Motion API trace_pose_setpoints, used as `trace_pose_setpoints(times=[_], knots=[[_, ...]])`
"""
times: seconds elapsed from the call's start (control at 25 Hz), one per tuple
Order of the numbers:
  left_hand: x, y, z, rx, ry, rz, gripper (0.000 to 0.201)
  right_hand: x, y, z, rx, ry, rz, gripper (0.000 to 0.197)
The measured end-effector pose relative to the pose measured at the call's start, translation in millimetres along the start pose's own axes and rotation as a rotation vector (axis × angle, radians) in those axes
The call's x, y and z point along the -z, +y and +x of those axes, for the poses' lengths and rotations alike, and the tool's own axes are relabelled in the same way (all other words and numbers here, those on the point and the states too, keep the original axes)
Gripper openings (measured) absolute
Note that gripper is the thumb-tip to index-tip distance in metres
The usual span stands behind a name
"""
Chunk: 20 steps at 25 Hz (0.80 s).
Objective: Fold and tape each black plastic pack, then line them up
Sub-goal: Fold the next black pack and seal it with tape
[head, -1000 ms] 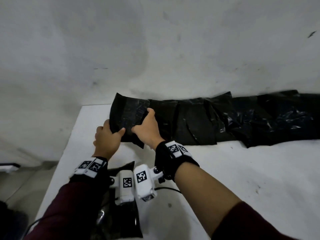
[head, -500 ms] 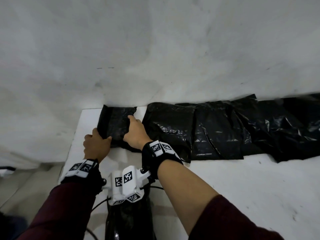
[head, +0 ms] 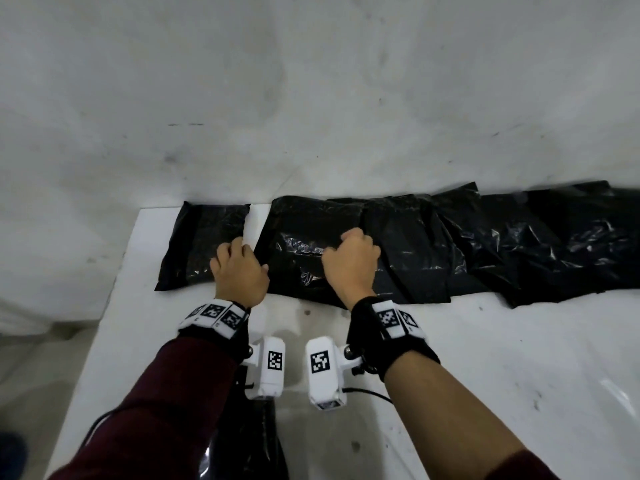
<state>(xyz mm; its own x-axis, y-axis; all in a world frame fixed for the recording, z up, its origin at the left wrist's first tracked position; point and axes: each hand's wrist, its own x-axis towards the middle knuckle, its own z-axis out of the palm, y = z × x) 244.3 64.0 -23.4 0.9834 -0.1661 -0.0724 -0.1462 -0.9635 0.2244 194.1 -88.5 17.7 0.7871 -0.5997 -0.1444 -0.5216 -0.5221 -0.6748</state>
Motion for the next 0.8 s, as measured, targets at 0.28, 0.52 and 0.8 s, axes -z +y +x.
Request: trace_pose_setpoints(times=[0.28,0.52,0.8], knots=[[-12,9,-4,0.061,0.015,0.061,0.053,12,28,-9,-0.235,-0.152,0.145,0.024],[10,17,0,0.124,0.015,-0.308,0.030,14,26,2,-0.197,-0.236,0.484,0.017],[60,26,16,0.352,-0.090,-1.404,0.045,56,-4,13,-0.166,-0.260,0.969,0.022]])
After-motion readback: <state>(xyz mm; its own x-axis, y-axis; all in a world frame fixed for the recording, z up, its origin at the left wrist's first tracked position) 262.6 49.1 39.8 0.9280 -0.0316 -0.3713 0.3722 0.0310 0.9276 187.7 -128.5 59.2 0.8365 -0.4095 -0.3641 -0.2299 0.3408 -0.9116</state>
